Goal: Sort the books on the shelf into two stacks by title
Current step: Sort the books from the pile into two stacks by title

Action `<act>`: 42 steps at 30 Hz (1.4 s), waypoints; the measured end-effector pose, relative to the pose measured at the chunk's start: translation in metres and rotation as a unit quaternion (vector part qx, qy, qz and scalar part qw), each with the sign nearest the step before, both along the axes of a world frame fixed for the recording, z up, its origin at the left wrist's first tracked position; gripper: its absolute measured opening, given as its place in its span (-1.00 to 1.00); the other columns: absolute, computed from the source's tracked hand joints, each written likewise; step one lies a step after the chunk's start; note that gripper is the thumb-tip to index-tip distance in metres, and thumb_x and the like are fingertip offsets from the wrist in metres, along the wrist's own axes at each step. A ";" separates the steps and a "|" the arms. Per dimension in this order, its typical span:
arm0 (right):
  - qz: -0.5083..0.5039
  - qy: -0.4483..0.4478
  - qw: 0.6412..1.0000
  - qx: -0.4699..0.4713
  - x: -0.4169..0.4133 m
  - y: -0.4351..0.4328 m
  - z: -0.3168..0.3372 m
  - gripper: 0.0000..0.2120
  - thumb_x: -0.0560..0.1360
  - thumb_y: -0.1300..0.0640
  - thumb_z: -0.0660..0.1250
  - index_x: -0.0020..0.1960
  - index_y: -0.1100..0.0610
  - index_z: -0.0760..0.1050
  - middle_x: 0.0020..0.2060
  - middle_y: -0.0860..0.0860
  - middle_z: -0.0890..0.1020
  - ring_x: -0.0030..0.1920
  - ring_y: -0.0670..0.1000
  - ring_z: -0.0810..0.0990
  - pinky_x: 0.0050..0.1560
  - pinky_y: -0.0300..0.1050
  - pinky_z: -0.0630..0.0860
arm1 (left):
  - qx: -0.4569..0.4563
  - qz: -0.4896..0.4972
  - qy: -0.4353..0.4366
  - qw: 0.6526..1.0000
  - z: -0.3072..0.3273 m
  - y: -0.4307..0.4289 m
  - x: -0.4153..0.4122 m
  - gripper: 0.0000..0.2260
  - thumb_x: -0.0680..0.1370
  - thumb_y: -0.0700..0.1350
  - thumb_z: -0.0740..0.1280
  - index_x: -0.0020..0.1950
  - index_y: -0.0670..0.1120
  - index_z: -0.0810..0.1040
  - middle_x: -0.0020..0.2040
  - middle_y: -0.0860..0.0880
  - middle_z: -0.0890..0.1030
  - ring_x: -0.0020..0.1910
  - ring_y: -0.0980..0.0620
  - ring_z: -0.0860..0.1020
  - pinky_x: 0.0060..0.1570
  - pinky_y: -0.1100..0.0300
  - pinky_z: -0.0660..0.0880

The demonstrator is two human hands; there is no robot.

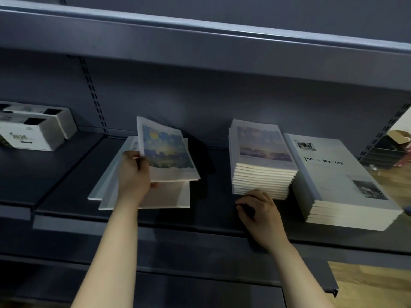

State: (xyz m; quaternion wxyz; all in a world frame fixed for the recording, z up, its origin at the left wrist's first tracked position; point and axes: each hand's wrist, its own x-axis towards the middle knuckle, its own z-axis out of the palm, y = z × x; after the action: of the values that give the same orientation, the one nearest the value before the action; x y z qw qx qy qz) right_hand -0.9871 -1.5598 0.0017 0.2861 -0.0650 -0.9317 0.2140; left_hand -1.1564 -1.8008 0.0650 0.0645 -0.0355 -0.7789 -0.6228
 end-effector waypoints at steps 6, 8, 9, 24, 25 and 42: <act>0.046 -0.005 0.996 -0.077 0.005 0.002 0.011 -0.85 0.46 0.21 0.40 -0.03 0.01 0.63 -0.10 -0.14 0.58 -0.04 -0.16 0.57 -0.02 -0.24 0.50 | 0.150 -0.018 0.036 0.988 -0.001 0.024 0.033 -0.93 0.64 -0.14 0.14 0.10 0.02 0.33 -0.06 0.13 0.49 -0.16 0.12 0.52 -0.58 0.23 0.46; 0.048 -0.010 0.992 -0.113 0.007 0.001 0.020 -0.85 0.52 0.17 0.35 0.01 -0.03 0.62 -0.08 -0.17 0.60 -0.06 -0.17 0.60 -0.04 -0.32 0.48 | 0.184 -0.029 0.031 0.982 0.003 0.035 0.043 -0.90 0.63 -0.14 0.14 0.07 0.06 0.36 -0.08 0.13 0.49 -0.22 0.14 0.52 -0.60 0.22 0.42; 0.040 -0.013 0.988 -0.148 0.008 0.000 0.026 -0.85 0.56 0.11 0.29 0.04 -0.07 0.60 -0.07 -0.17 0.62 -0.06 -0.17 0.61 -0.03 -0.30 0.49 | 0.205 -0.043 0.033 0.977 0.007 0.042 0.049 -0.88 0.63 -0.15 0.15 0.05 0.08 0.37 -0.09 0.12 0.50 -0.27 0.14 0.53 -0.60 0.22 0.40; -0.024 0.097 0.844 -0.526 0.037 0.034 0.088 -0.80 0.58 0.27 0.23 0.17 0.10 0.47 -0.17 0.02 0.62 -0.38 -0.14 0.55 -0.49 -0.21 0.48 | 0.115 -0.201 0.023 0.973 0.002 0.124 0.097 -0.86 0.62 -0.10 0.17 0.12 0.10 0.44 -0.08 0.14 0.57 -0.19 0.13 0.59 -0.46 0.18 0.51; -0.031 0.100 0.847 -0.521 0.038 0.037 0.089 -0.81 0.59 0.26 0.23 0.13 0.06 0.49 -0.16 0.02 0.62 -0.38 -0.14 0.55 -0.48 -0.21 0.48 | 0.085 -0.192 0.026 0.977 -0.003 0.126 0.097 -0.85 0.62 -0.11 0.16 0.13 0.07 0.45 -0.07 0.11 0.57 -0.17 0.12 0.59 -0.42 0.18 0.54; -0.034 0.002 0.909 -0.415 0.036 0.058 0.086 -0.58 0.33 0.21 0.54 0.15 0.01 0.53 -0.46 -0.07 0.57 -0.55 -0.09 0.42 -0.51 -0.25 0.37 | -0.311 -0.163 0.178 0.919 -0.059 0.137 0.083 -0.72 0.53 -0.18 0.23 0.25 -0.08 0.42 0.11 -0.07 0.54 0.09 -0.07 0.47 0.10 0.02 0.40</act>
State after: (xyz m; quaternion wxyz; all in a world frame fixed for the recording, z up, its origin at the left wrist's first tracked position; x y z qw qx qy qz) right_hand -0.9507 -1.5023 0.0879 0.2421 -0.2094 -0.7554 0.5717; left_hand -1.0738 -1.6640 0.0062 0.0854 -0.2900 -0.8926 -0.3345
